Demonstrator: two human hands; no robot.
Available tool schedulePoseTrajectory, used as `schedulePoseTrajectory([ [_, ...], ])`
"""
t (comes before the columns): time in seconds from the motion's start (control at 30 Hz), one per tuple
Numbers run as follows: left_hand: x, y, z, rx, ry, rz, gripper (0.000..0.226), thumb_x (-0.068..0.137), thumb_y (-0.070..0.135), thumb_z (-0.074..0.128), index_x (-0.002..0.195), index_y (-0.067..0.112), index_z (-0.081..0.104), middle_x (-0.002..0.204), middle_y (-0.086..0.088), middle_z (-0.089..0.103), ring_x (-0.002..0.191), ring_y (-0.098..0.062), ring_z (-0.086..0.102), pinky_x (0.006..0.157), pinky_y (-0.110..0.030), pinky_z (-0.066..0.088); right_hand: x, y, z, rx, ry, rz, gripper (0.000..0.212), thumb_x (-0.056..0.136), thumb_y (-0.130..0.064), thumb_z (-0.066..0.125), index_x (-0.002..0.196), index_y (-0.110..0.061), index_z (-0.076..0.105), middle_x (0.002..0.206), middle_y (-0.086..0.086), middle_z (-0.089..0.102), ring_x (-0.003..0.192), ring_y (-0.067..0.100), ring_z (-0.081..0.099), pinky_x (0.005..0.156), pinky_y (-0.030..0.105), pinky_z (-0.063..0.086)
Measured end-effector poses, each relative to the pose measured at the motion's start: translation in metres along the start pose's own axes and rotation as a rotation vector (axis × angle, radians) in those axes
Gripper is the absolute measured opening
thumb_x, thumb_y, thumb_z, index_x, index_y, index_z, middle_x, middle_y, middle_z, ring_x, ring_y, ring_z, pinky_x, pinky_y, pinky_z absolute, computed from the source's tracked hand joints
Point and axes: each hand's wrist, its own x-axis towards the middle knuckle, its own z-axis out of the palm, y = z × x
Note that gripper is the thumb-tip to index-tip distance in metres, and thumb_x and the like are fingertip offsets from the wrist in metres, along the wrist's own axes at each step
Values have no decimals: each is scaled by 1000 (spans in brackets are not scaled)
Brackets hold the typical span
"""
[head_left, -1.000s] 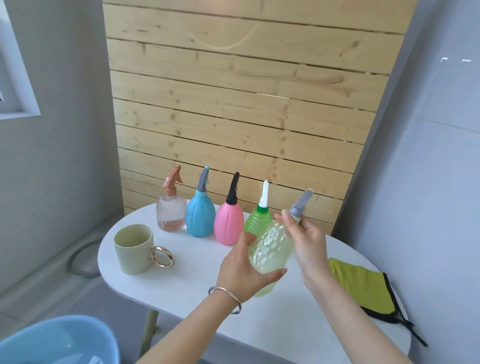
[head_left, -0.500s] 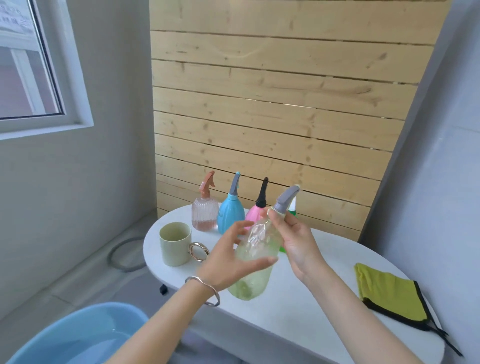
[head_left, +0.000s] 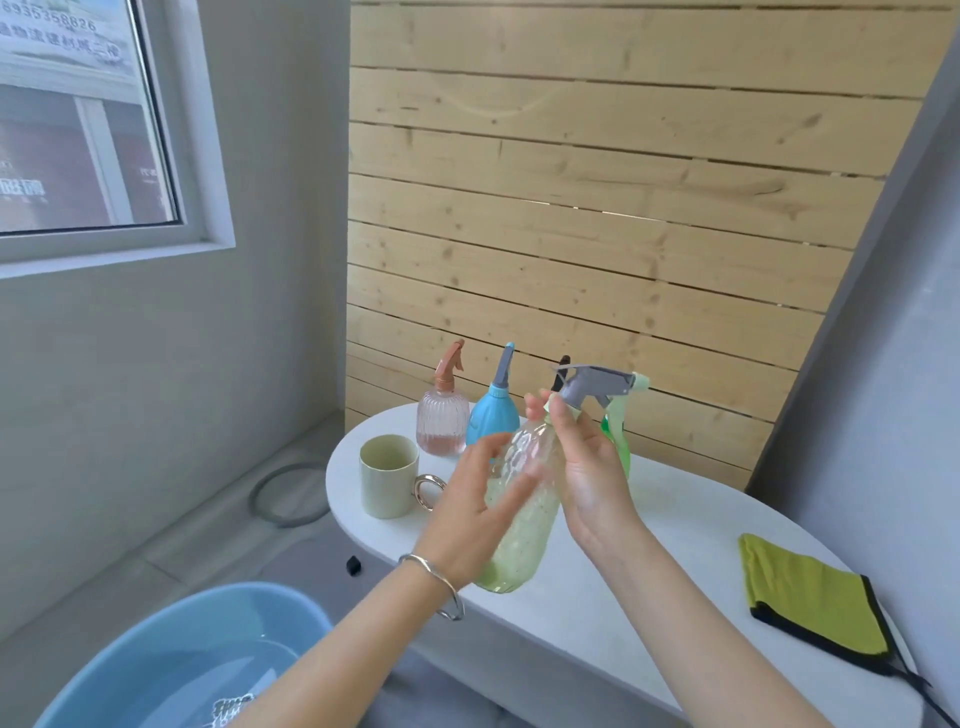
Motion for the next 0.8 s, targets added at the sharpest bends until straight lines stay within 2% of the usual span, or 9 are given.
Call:
schedulePoseTrajectory([
  [0.07, 0, -1, -2, 55, -16, -31, 65, 66, 62, 72, 119, 33, 49, 116, 19, 55, 107, 7, 50, 90, -15, 42, 0, -2, 1, -38, -34, 5, 31, 75, -36, 69, 98, -15, 70, 110, 4, 71, 110, 17, 64, 104, 46, 44],
  [0.13, 4, 0, -13, -105, -73, -169, 68, 58, 57, 80, 114, 28, 54, 112, 8, 64, 102, -4, 62, 93, -28, 50, 0, -8, -4, -25, -129, 50, 36, 80, -34, 64, 106, -8, 66, 112, 7, 69, 110, 19, 63, 100, 41, 47],
  [0.2, 4, 4, -26, -379, -245, -312, 53, 75, 52, 71, 114, 20, 60, 108, 2, 71, 98, -12, 68, 94, -34, 52, -1, -11, -8, 12, -208, 113, 41, 84, -33, 59, 114, -5, 60, 111, 8, 69, 101, 18, 64, 86, 36, 55],
  [0.27, 0, 3, -32, -513, -372, -409, 34, 93, 43, 52, 115, 19, 63, 105, 5, 72, 97, -10, 68, 88, -26, 53, -3, -10, -10, 70, -215, 139, 29, 86, -31, 58, 107, -11, 58, 110, 8, 70, 97, 18, 67, 74, 35, 57],
  [0.4, -3, 0, -20, -199, -237, -307, 30, 96, 50, 44, 118, 33, 55, 117, 15, 61, 104, 6, 56, 84, -5, 43, -3, -3, -6, 129, -90, 88, 8, 89, -23, 60, 97, -21, 59, 97, 4, 73, 99, 18, 67, 67, 30, 56],
  [0.53, -6, 5, -4, -63, -154, -96, 48, 83, 54, 60, 124, 32, 46, 118, 19, 59, 108, 7, 54, 86, -7, 41, -1, 5, -3, 46, -9, 53, 34, 75, -30, 73, 105, -15, 62, 96, 2, 74, 105, 17, 66, 94, 45, 50],
  [0.6, -3, 2, -4, 32, -145, -83, 53, 75, 51, 72, 118, 30, 49, 111, 19, 61, 102, 5, 57, 80, -5, 42, 2, 0, -1, -12, 5, 36, 34, 72, -33, 74, 100, -15, 66, 100, 2, 73, 105, 16, 66, 98, 46, 47],
  [0.7, -2, -19, -7, 225, -198, -141, 54, 74, 51, 74, 115, 29, 47, 111, 12, 58, 98, -2, 55, 74, 0, 38, 15, -24, -9, 111, 69, -93, 13, 80, -18, 70, 91, -16, 63, 94, 5, 69, 89, 17, 67, 83, 32, 54],
  [0.8, -10, -44, -13, 286, -223, -208, 60, 73, 52, 75, 118, 27, 44, 113, 11, 55, 96, -1, 54, 70, 2, 36, 33, -51, -28, 54, 174, -276, 16, 84, -10, 70, 97, -10, 61, 84, 3, 62, 64, 10, 65, 69, 22, 55],
])
